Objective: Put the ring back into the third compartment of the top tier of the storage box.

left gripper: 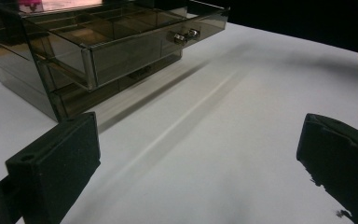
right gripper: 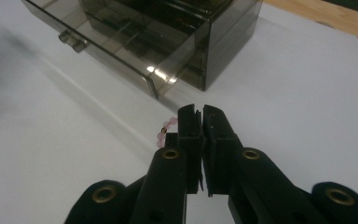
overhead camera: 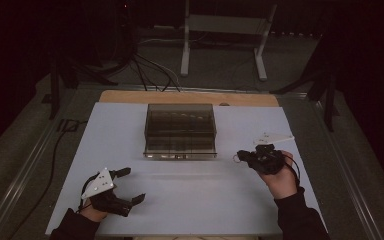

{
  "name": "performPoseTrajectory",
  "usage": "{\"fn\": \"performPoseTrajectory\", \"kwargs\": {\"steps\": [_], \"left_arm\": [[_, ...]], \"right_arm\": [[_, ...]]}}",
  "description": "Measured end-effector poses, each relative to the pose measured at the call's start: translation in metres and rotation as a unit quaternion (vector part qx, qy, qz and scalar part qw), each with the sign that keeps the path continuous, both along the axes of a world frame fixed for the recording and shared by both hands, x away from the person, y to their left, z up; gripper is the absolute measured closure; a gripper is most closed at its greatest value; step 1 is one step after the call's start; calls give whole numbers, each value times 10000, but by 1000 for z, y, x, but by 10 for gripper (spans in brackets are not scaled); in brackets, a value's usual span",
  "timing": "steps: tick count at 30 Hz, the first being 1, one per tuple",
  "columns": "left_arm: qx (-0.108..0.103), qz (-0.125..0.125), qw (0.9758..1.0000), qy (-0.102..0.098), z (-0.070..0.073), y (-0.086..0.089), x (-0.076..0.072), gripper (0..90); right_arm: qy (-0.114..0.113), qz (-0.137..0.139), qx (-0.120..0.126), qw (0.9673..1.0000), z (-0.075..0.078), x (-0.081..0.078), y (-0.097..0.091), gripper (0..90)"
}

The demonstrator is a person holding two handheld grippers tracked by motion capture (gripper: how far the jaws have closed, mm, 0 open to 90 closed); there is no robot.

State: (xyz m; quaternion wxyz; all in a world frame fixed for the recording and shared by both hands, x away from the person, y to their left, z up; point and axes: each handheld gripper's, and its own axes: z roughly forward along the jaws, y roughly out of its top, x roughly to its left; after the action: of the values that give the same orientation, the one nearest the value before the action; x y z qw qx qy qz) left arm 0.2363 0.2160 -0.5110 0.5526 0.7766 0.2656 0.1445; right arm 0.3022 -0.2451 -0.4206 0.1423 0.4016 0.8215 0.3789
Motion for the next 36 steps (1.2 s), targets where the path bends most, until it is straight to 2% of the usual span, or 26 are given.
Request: {"fn": "performPoseTrajectory", "kwargs": {"steps": [36], "left_arm": [[-35, 6, 10000, -10, 1, 1, 0, 6]], "right_arm": [[-251, 219, 119, 9994, 31, 21, 30, 869]]}}
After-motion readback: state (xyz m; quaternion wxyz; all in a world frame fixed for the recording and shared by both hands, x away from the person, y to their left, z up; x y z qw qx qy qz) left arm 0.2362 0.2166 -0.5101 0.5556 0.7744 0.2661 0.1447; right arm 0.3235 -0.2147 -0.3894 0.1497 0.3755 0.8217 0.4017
